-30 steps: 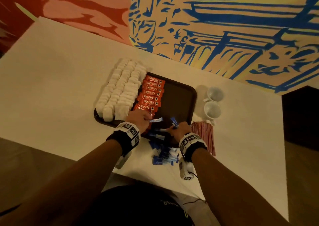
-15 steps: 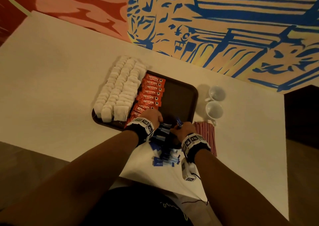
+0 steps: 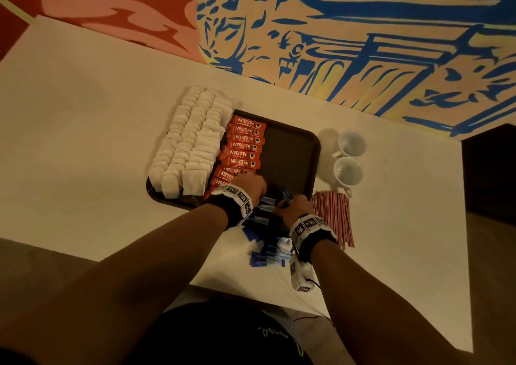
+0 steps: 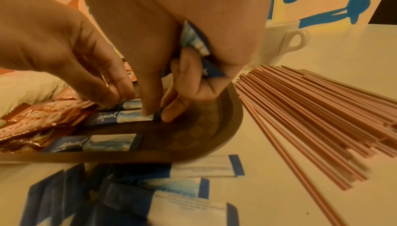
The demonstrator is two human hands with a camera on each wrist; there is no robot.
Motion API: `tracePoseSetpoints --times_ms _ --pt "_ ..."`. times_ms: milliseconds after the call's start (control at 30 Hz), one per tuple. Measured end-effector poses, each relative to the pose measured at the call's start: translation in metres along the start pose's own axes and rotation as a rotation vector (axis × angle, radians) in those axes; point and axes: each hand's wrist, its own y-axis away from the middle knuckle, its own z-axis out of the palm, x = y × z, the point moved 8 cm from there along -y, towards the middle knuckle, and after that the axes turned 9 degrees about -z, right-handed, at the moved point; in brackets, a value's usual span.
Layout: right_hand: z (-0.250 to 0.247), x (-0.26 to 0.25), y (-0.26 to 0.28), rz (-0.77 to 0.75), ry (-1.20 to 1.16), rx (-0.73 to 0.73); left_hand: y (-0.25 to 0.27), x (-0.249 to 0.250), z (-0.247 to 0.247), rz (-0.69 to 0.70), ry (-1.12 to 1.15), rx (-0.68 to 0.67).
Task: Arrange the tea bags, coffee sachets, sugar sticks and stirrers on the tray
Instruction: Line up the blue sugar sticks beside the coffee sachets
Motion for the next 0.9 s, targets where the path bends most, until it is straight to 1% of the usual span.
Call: tracePoseSetpoints --times_ms 467,600,700,800,900 --pt "0.008 0.005 0.010 -0.020 -0.005 -0.049 0.010 0.001 0.012 0.059 -0.081 -0.029" --pt "0.001 0.002 0.014 -0.055 -0.013 -0.062 0.016 0.001 0.005 0.056 -0.048 -0.017" --pt "-0.018 -0.013 0.020 -0.137 -0.054 -0.065 0.021 0.001 -0.015 0.026 0.099 0.047" --pt "-0.040 -0.038 0.032 -0.237 -0.120 -0.092 0.037 0.005 -0.044 -0.008 0.391 0.137" --pt "-0.062 -0.064 0.050 -0.354 -0.133 -0.110 0.063 0.016 -0.072 0.043 0.694 0.199"
